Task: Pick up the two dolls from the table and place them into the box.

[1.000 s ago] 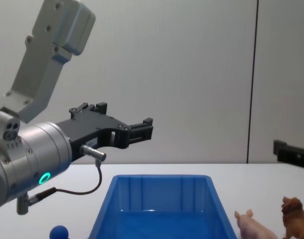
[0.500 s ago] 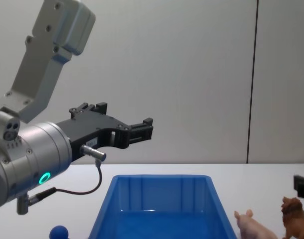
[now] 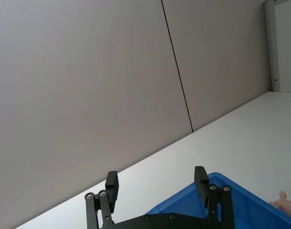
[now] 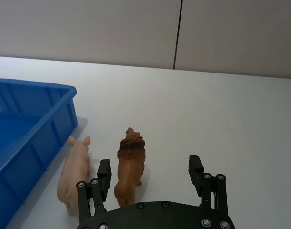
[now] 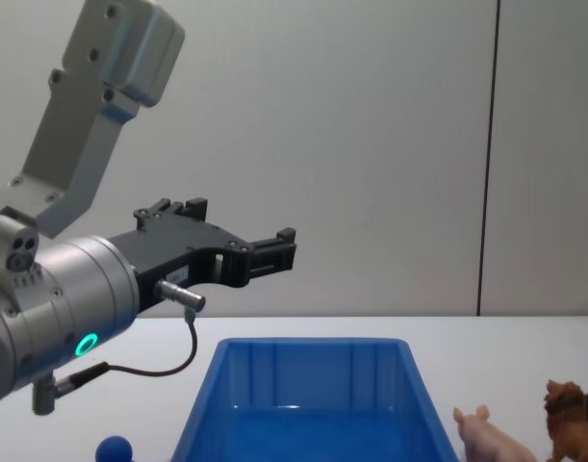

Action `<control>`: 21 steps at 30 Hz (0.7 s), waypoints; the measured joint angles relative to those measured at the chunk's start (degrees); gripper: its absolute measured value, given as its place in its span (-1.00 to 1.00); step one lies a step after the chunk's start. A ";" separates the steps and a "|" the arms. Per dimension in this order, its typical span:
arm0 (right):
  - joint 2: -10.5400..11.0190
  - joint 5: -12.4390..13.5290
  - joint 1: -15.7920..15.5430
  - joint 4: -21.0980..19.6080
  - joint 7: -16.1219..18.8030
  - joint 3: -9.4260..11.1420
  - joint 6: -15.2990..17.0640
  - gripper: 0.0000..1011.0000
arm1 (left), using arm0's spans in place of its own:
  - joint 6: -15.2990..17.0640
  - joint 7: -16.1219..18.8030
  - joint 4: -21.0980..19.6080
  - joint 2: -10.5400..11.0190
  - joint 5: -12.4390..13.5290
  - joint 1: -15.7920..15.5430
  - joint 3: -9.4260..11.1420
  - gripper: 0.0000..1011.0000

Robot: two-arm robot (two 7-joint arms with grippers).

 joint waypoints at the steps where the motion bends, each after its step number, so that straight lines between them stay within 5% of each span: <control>1: -0.18 -0.22 0.34 0.73 0.46 0.00 -0.13 0.98 | 0.00 0.00 0.00 0.00 0.00 0.00 0.00 0.98; 14: -2.35 -1.71 3.61 6.74 3.99 -0.69 -1.06 0.97 | 0.00 0.00 0.00 0.00 0.00 0.00 0.00 0.98; 21: -3.35 -2.15 4.75 9.10 5.14 -1.08 -0.63 0.67 | 0.00 0.00 0.00 0.00 0.00 0.00 0.00 0.98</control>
